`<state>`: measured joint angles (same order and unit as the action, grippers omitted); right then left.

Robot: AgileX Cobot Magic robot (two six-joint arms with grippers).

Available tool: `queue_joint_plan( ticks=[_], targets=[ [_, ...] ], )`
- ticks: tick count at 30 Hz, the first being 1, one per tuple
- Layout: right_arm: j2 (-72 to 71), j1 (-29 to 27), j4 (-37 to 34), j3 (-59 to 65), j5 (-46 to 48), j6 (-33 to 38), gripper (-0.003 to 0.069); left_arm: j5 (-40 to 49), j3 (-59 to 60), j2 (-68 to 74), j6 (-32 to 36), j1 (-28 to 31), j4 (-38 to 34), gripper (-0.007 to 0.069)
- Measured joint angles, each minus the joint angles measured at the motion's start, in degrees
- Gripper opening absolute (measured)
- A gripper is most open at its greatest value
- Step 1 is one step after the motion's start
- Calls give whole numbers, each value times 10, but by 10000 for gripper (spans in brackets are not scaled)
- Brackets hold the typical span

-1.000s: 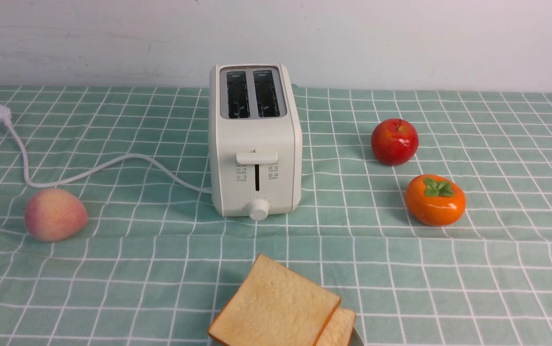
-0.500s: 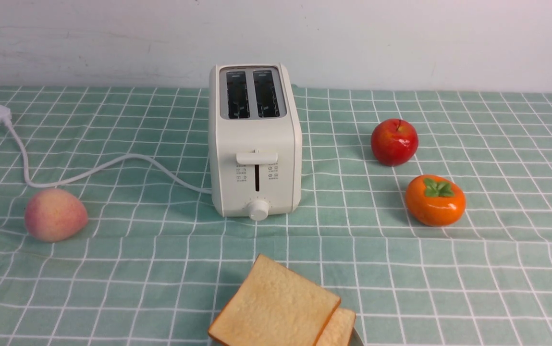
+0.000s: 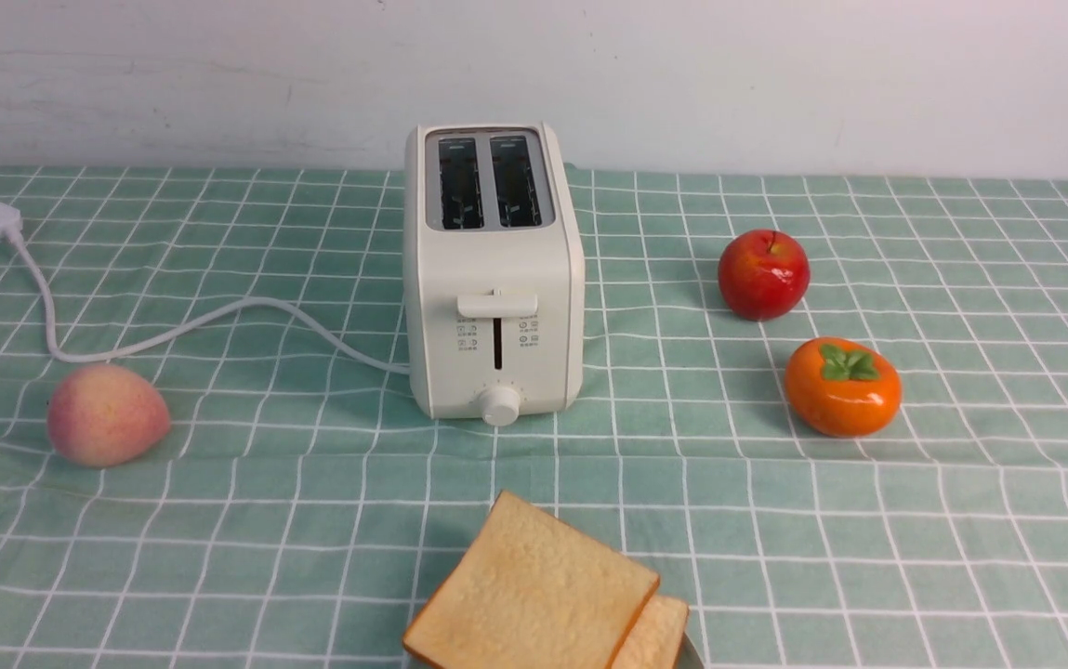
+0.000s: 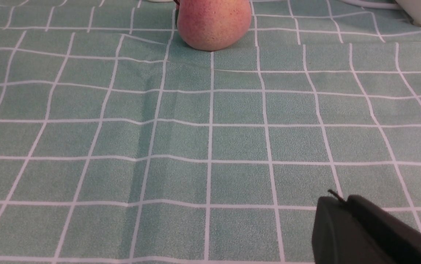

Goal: Take toasted bread from bread machine on blue coffee table place on plate.

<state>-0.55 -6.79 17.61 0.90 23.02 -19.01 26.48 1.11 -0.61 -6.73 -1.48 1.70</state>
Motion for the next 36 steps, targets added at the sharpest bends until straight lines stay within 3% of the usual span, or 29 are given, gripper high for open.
queue_joint_plan(
  ticks=[36],
  targets=[
    [0,0,0,0,1,0,127,0,0,0,0,0,0,56]
  ],
)
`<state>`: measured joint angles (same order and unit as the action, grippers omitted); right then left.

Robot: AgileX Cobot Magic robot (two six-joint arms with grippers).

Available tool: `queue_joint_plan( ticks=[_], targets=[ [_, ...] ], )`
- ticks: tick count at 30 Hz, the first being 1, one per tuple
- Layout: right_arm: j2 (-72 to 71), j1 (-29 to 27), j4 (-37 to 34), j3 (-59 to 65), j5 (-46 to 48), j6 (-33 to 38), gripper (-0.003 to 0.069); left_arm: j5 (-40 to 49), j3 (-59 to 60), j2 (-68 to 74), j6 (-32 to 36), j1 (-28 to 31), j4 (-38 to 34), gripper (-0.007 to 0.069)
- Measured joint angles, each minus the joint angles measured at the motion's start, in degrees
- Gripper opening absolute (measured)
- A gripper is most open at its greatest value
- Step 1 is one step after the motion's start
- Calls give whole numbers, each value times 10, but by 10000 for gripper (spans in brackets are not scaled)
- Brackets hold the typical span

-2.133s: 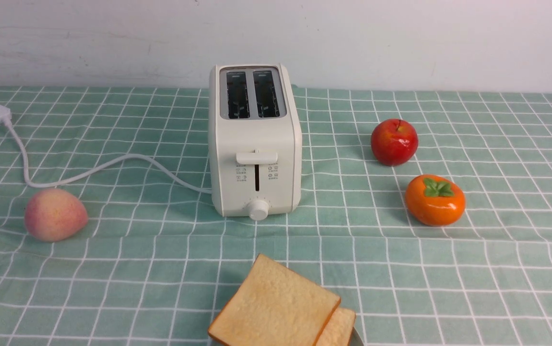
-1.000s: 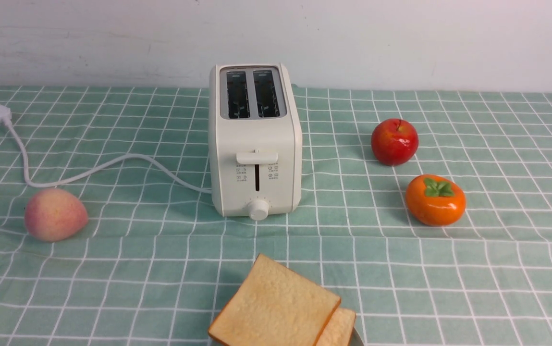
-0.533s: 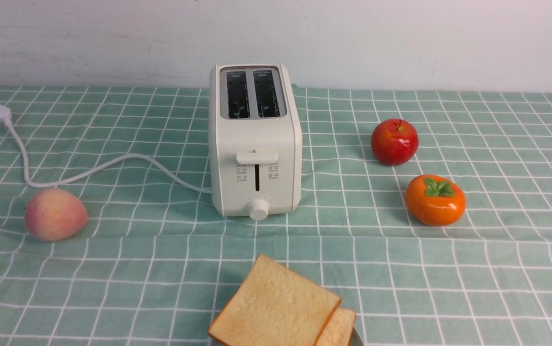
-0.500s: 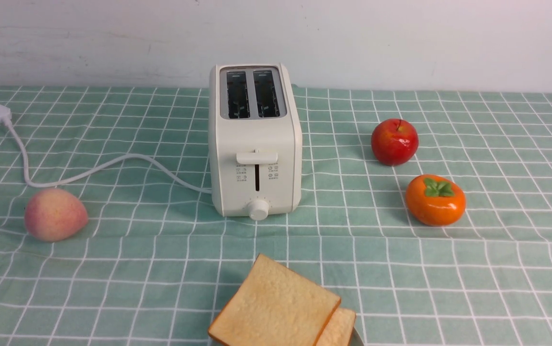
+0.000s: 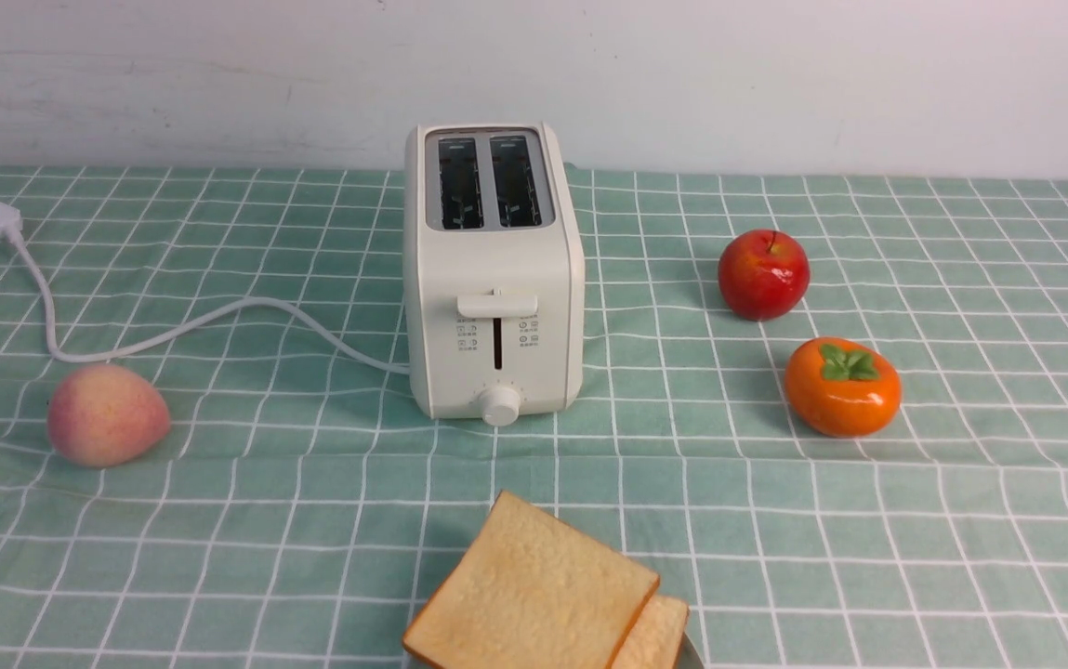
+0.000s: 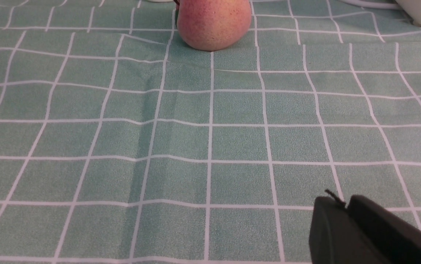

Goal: Take toasted bread from bread machine on blue coffee table place on plate.

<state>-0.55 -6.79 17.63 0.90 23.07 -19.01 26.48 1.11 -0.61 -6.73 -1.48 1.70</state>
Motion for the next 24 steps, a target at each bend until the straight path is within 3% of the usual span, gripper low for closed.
queue_joint_plan(
  ticks=[24],
  targets=[
    [0,0,2,0,0,0,146,0,0,0,0,0,0,75]
  ],
)
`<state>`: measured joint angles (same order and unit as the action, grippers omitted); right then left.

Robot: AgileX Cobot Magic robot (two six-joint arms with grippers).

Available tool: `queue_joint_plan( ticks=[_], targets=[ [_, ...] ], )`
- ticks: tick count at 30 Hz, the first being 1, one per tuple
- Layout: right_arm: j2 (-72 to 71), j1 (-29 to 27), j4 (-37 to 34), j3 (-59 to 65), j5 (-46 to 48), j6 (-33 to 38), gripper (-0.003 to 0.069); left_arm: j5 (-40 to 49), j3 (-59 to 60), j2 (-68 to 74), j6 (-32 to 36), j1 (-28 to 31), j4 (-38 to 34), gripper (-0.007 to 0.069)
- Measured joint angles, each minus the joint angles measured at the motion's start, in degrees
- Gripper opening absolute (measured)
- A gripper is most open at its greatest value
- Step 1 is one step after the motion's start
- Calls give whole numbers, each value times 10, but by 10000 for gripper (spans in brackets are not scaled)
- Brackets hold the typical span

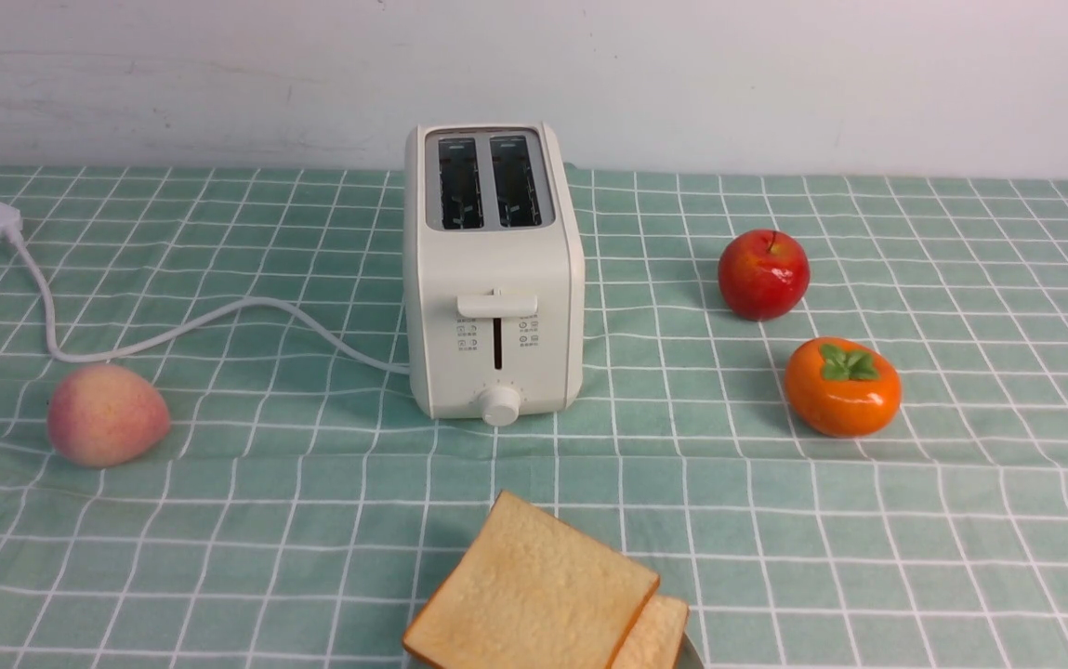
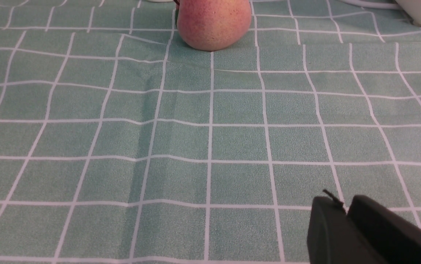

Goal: Take toasted bread from bread machine on blue coffee table place on plate.

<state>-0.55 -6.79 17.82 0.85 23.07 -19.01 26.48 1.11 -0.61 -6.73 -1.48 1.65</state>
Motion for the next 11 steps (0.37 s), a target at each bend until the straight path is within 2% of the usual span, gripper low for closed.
queue_joint_plan(
  ticks=[11],
  targets=[
    [0,0,0,0,0,0,157,0,0,0,0,0,0,90]
  ],
)
